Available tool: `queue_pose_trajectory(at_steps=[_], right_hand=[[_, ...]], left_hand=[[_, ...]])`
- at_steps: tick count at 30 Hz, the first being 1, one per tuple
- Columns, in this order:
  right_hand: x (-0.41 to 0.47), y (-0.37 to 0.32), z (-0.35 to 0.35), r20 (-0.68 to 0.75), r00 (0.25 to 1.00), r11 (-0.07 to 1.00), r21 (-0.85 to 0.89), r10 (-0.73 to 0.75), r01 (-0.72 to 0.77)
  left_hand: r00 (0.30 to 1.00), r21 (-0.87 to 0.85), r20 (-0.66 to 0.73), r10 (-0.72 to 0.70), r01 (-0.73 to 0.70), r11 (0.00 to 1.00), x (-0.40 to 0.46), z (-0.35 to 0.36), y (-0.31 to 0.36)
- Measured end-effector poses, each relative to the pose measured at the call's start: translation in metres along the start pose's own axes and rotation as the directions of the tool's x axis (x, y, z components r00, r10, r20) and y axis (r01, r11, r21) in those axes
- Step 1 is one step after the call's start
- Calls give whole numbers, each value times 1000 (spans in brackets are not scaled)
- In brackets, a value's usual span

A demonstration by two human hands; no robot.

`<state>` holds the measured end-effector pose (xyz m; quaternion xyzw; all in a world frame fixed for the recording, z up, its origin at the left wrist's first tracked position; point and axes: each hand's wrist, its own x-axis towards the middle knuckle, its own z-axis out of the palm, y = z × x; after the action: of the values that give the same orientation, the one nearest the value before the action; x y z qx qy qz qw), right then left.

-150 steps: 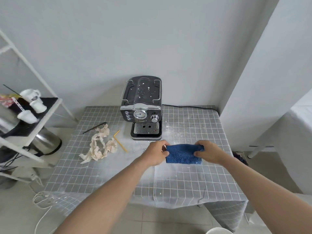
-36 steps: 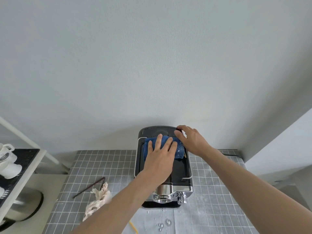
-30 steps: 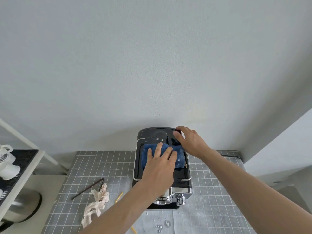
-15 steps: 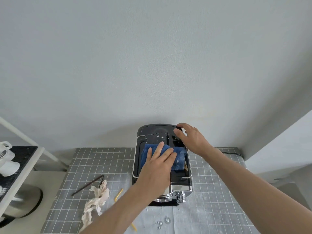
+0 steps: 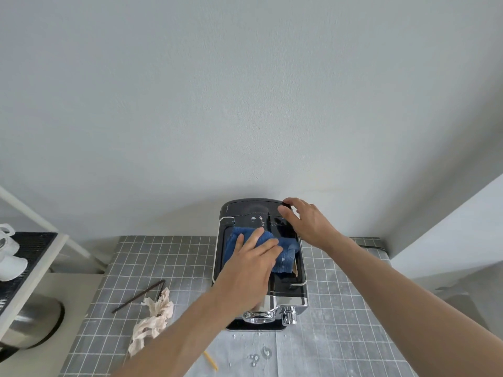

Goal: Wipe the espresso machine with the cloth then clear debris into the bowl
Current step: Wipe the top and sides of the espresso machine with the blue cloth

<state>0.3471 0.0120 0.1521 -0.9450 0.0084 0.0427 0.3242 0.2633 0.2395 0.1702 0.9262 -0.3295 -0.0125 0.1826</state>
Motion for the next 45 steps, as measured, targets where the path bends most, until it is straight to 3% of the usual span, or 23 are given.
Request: queue_pose_trajectory(at_steps=[8,13,20,24,28,45], right_hand=[[0,2,0,1,1000,1000,30,7,-7],[1,3,2,-11,1000,998,62,13,-12],[3,4,3,-4,1000,998,69,12,-12],[4,6,4,-9,1000,999,35,-15,15],[3,4,5,-23,1000,999,48,4,-3],[-4,-8,-1,-32,998,998,52,45,-43]], left_hand=[[990,-47,-132,58,-65,997,-53,12,14],[971,-19,-199,131,-137,990,-36,18,2],[931,57,-338,135,-123,991,20,-2,-21],[957,92,-267,114,-92,991,56,-12,-29],[999,68,-38,25,-22,997,67,-6,-33],[979,65,-174,103,-93,994,-13,5,5]])
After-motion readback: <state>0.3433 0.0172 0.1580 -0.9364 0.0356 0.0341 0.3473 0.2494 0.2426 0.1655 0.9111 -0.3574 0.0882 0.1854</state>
